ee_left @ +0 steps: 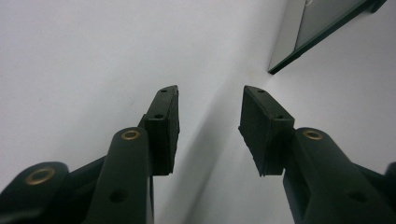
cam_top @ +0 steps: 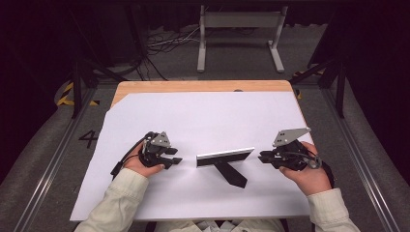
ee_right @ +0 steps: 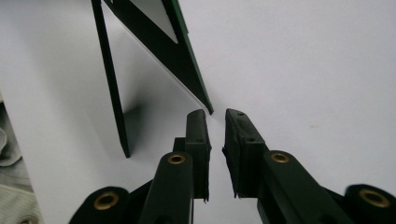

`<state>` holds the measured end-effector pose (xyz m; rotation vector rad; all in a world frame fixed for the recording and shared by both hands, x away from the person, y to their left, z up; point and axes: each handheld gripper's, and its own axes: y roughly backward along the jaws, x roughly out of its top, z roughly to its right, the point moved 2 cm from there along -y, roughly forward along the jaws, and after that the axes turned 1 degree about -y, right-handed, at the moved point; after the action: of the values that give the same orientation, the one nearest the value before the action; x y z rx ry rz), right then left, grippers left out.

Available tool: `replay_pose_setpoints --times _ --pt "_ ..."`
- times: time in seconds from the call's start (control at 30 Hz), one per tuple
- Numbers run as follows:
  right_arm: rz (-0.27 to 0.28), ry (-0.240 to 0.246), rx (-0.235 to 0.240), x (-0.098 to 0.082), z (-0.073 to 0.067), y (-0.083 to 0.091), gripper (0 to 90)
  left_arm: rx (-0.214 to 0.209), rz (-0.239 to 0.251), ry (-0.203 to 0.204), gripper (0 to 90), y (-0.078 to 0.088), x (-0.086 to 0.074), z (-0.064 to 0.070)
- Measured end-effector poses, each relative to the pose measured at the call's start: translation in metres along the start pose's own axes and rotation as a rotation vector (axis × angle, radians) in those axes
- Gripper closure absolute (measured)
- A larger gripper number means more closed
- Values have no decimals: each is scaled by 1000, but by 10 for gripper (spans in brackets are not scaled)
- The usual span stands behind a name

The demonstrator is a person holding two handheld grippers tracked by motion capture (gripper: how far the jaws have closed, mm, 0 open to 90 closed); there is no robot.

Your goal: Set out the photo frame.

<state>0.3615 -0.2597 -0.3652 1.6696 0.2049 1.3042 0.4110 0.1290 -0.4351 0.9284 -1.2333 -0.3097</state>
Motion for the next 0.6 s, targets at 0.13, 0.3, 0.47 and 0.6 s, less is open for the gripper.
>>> replay_pose_setpoints --times 0.13,0.3,0.47,0.6 --pt "31 43 -6 -1 4 2 782 1 4 16 571 0 -1 -1" --pt "70 82 -2 -6 9 2 785 -18 -7 31 564 -2 -2 -2" --pt "122 97 8 -9 13 3 774 -28 -2 26 568 -4 -1 0" --pt "155 87 27 -12 18 2 771 -42 14 43 579 -4 -2 0"
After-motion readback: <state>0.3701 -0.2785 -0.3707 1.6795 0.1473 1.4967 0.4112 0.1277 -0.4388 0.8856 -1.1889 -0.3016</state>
